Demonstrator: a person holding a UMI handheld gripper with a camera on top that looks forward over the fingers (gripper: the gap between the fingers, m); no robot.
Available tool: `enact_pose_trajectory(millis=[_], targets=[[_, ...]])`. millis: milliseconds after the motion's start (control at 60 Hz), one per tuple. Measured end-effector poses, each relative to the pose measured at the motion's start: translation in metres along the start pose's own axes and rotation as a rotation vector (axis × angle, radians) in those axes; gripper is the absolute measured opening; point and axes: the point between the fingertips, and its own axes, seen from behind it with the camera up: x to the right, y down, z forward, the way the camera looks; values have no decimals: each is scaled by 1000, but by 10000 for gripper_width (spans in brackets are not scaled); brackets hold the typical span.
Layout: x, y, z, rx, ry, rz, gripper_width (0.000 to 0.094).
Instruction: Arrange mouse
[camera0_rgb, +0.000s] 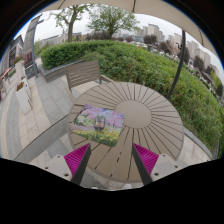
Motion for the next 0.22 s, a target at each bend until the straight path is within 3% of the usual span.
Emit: enact_pose_trajectory(millis=[217], targets=[[-5, 33, -5, -56, -5, 39, 844]])
